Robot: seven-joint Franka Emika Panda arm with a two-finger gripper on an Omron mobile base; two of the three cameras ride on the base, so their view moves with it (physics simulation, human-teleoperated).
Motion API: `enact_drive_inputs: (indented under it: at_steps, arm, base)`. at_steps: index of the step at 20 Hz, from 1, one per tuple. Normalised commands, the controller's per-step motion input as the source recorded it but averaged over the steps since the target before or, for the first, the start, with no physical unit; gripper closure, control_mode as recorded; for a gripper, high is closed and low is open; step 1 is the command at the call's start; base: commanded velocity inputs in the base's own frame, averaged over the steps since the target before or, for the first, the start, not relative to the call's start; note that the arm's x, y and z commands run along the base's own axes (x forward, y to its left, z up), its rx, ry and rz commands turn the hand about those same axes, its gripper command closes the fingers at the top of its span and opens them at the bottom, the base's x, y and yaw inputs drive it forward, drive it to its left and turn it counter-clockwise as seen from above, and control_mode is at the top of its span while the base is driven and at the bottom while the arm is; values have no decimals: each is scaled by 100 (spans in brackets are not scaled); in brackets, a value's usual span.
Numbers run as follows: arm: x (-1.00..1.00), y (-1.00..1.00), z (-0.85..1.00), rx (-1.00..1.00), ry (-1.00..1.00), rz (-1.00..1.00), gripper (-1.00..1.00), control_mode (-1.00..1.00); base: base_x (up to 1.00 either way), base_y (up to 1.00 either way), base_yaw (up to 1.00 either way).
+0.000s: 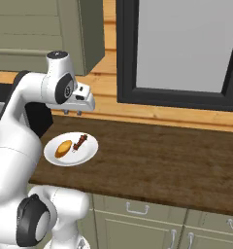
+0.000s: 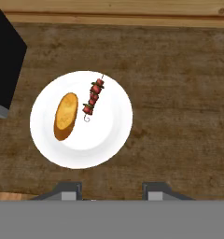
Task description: Pick up the kebab skewer and baguette bread, and place them inside the toaster oven. Close the toaster oven door and start by setting the timer.
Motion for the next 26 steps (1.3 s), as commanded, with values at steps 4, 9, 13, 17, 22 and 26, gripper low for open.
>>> enact_drive_inputs:
  at_steps: [4, 9, 13, 17, 22, 26]
  arm:
    - [0, 0, 0, 0, 0, 0, -100, 100]
    - [0, 0, 0, 0, 0, 0, -100, 100]
    - [0, 0, 0, 0, 0, 0, -100, 100]
    - [0, 0, 0, 0, 0, 0, -100, 100]
    - [0, 0, 0, 0, 0, 0, -100, 100]
    - [0, 0, 0, 0, 0, 0, -100, 100]
  base:
    - [0, 0, 0]
    - [0, 0, 0]
    - [-3, 22, 0]
    - [-17, 96, 0]
    - [-1, 79, 0]
    - [0, 20, 0]
